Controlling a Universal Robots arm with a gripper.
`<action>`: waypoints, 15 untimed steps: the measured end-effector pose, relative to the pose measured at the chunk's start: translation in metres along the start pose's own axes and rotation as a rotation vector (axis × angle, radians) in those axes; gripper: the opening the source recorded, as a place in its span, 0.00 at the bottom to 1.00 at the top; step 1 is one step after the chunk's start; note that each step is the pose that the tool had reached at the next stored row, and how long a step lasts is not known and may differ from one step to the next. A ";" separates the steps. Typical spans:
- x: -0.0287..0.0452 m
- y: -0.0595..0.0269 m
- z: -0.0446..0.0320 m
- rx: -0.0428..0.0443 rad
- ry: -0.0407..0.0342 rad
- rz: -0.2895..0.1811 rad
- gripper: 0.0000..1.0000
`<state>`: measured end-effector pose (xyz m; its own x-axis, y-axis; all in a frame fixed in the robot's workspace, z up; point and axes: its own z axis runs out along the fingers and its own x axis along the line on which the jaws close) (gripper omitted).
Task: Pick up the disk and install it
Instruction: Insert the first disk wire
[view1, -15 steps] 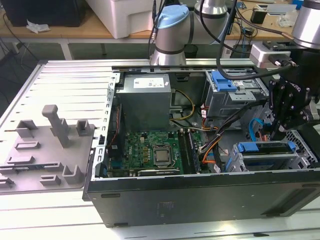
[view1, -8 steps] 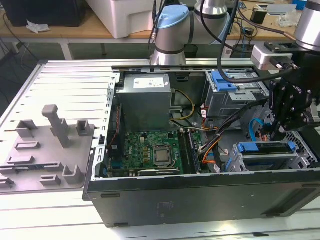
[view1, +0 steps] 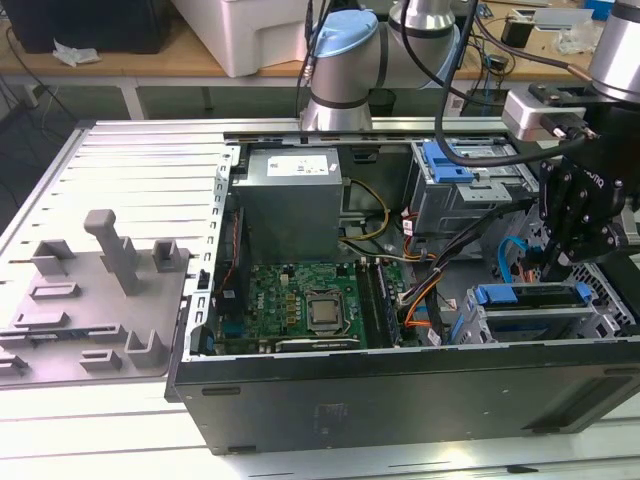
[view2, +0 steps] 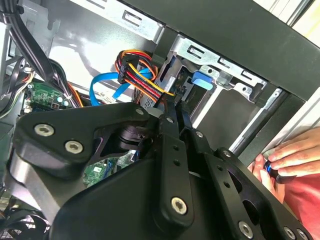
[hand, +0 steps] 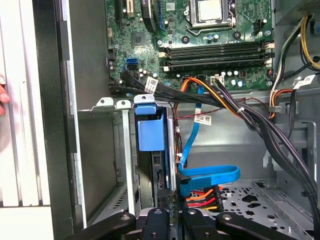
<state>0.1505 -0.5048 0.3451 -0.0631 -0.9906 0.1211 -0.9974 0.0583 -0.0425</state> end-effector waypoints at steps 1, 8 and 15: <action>0.0001 -0.0002 0.0000 0.0000 -0.0001 0.000 0.16; 0.0013 -0.0007 0.0002 0.0000 -0.0004 0.000 0.16; 0.0019 -0.0007 0.0002 -0.0012 -0.0060 0.004 0.16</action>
<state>0.1511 -0.5068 0.3451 -0.0673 -0.9911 0.1150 -0.9971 0.0628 -0.0418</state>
